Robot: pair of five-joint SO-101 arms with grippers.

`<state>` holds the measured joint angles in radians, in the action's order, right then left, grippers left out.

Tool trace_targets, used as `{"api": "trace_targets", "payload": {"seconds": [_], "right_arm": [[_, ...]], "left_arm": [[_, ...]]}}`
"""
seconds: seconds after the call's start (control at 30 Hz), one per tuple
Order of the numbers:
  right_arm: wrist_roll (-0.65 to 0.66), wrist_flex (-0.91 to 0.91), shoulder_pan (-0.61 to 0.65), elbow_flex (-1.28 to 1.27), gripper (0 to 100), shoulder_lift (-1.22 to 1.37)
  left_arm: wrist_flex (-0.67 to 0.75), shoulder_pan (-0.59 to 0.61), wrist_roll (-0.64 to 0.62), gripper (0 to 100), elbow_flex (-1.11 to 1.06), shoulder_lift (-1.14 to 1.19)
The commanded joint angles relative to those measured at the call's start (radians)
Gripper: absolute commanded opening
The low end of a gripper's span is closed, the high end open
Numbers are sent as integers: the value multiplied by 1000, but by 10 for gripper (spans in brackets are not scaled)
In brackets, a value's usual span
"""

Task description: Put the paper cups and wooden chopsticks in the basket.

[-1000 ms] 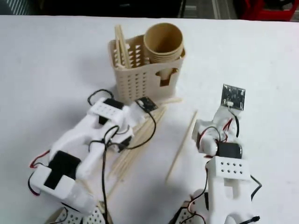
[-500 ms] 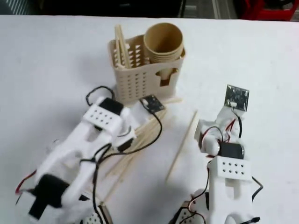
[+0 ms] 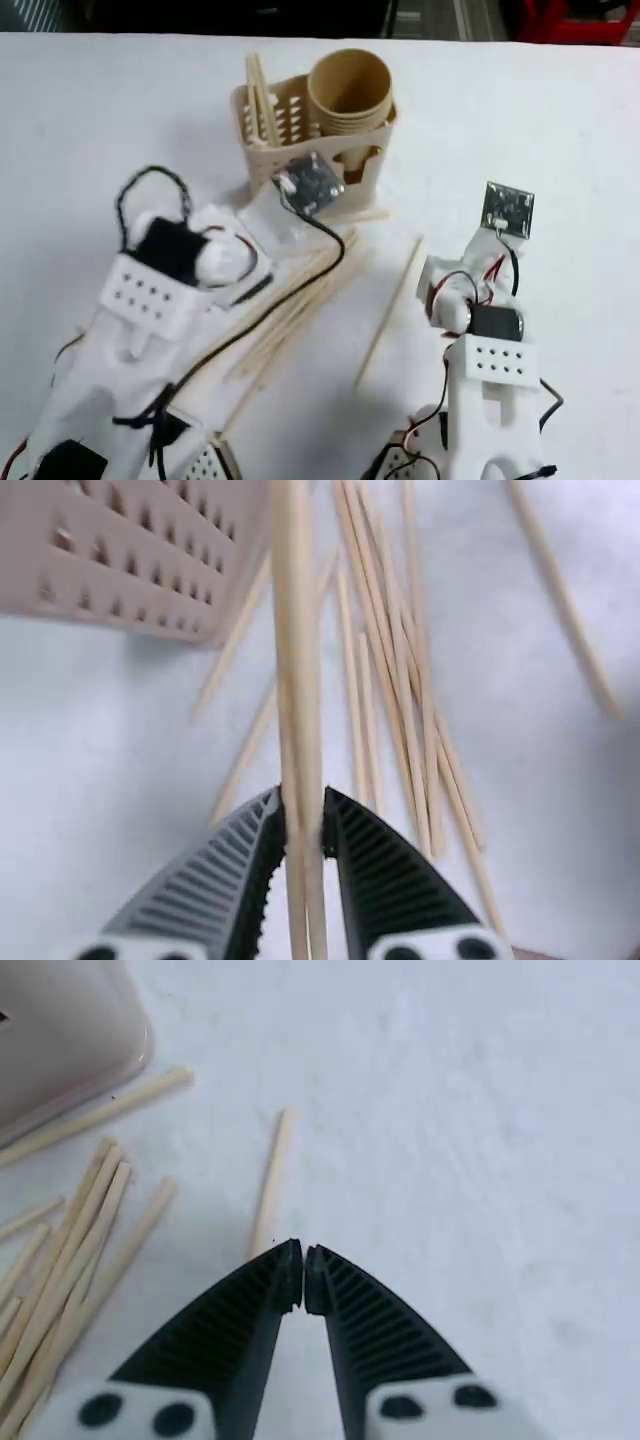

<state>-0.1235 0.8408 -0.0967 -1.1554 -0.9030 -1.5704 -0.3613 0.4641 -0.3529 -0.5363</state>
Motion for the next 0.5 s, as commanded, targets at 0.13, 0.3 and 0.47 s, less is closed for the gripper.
{"api": "trace_targets", "payload": {"seconds": [0.13, 0.3, 0.47], "right_arm": [[-2, -18, -8, 5, 18, -28], [-2, -18, -8, 5, 18, -25], [-2, -18, -8, 5, 18, -25]], "left_arm": [[23, -4, -26, 23, 433, -47], [212, 79, -126, 23, 549, -45], [454, 111, -204, 23, 546, -42]]}}
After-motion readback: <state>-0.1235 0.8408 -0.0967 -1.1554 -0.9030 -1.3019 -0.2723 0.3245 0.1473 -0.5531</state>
